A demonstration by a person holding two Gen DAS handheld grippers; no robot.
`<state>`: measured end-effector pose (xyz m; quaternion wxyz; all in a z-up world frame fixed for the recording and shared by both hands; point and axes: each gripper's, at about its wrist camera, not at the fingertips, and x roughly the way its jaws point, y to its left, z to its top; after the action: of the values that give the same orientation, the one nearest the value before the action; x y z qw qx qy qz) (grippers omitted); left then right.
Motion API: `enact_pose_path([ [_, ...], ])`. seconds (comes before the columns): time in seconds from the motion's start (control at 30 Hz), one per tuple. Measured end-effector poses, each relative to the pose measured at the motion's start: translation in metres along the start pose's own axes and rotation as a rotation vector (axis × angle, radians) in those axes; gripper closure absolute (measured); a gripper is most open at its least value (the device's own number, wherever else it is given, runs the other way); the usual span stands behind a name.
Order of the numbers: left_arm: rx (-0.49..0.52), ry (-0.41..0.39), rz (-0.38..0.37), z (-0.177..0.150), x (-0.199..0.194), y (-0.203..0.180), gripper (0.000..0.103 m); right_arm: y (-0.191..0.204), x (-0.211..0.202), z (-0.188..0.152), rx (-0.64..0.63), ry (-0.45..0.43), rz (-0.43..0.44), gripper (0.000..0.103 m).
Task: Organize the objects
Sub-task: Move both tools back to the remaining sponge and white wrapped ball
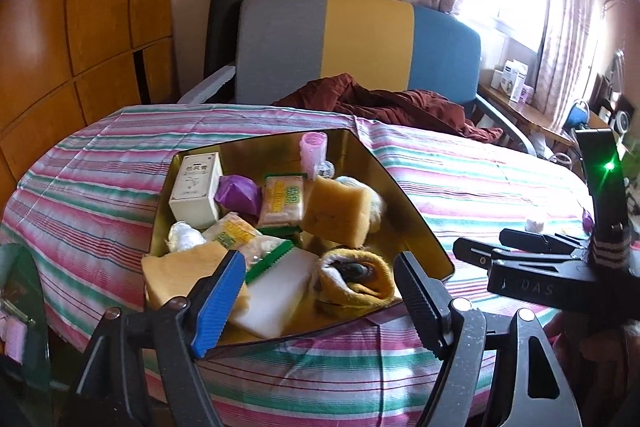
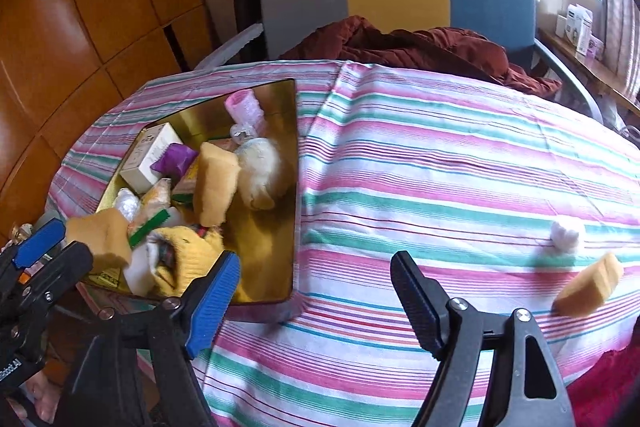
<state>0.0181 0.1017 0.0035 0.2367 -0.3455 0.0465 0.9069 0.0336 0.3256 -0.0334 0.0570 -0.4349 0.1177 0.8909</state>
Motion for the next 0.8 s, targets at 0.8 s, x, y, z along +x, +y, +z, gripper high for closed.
enact_pose_path([
  [0.8,0.171,0.032,-0.099,0.005,0.015,-0.069,0.025,-0.171,-0.045,0.016,0.276,-0.045,-0.227,0.024],
])
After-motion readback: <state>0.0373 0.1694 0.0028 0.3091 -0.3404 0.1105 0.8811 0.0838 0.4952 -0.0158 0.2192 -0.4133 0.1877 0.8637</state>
